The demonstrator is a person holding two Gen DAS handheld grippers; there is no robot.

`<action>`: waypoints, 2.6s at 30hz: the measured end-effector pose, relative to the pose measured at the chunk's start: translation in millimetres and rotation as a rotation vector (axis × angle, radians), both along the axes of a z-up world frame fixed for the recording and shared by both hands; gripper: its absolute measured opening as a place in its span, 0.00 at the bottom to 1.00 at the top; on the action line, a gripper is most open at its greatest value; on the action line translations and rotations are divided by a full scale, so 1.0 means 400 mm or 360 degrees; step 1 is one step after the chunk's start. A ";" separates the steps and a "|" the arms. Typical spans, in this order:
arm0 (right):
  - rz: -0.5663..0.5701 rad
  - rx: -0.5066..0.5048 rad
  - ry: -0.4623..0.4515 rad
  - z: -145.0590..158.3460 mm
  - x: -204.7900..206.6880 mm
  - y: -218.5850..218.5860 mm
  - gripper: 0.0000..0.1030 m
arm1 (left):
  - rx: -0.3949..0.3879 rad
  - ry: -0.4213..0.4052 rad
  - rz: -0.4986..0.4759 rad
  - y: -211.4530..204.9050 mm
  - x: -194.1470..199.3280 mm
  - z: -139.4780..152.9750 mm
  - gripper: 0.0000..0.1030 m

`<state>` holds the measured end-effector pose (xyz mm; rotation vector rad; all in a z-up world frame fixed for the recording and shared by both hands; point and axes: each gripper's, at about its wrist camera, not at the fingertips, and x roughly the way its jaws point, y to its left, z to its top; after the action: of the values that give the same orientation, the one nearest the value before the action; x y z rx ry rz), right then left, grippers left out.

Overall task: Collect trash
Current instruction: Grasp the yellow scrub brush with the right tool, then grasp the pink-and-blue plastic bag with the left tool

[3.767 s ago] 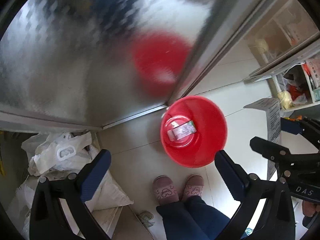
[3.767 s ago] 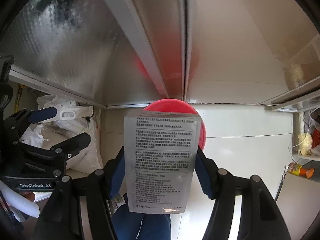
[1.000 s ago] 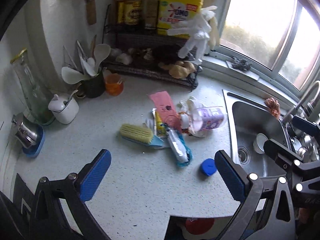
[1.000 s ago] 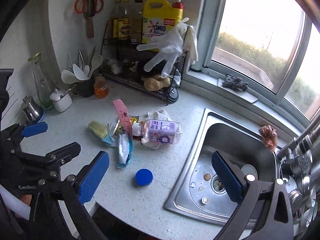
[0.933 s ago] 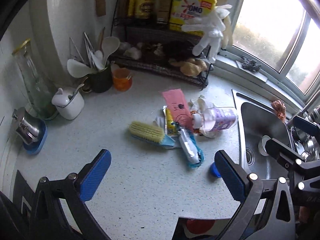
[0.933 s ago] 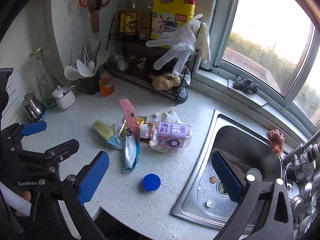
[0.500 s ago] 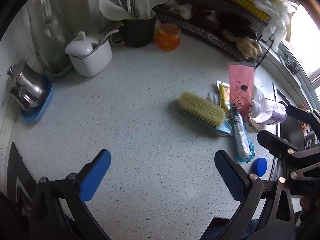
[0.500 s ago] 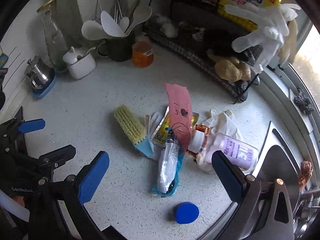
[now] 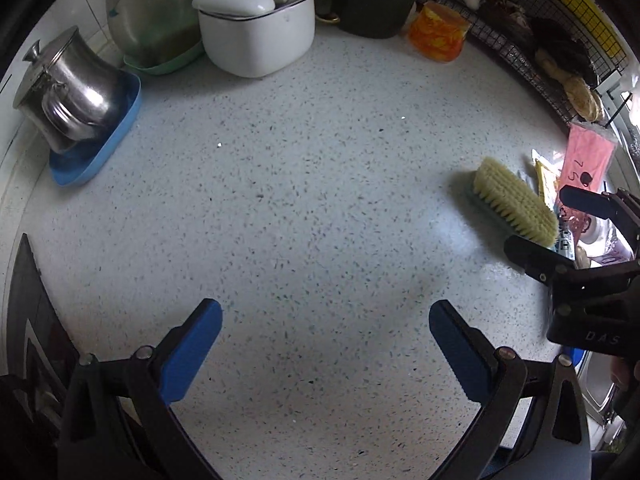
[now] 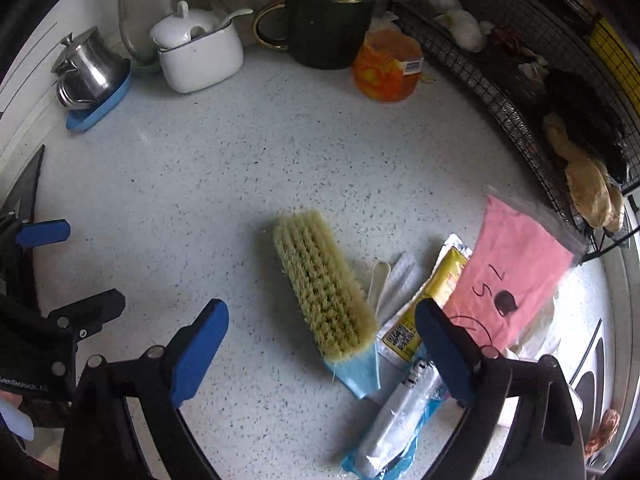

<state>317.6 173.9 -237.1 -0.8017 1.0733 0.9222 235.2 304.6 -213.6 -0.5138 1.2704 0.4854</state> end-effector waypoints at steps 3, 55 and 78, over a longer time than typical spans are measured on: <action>0.0027 -0.0053 0.0038 -0.030 0.003 0.018 0.80 | -0.0009 0.0021 -0.0003 0.008 0.001 -0.012 0.99; -0.1236 0.0209 0.0055 0.110 0.081 -0.632 0.32 | -0.0274 -0.0014 -0.0858 -0.455 0.420 -0.012 0.99; -0.1317 0.0223 0.0081 0.108 0.067 -0.660 0.33 | -0.0164 0.0066 -0.0823 -0.483 0.421 -0.036 0.27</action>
<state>344.6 -90.1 -193.9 -0.1656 1.2213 0.3027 403.7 111.5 -228.1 -0.2438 1.4123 -0.0037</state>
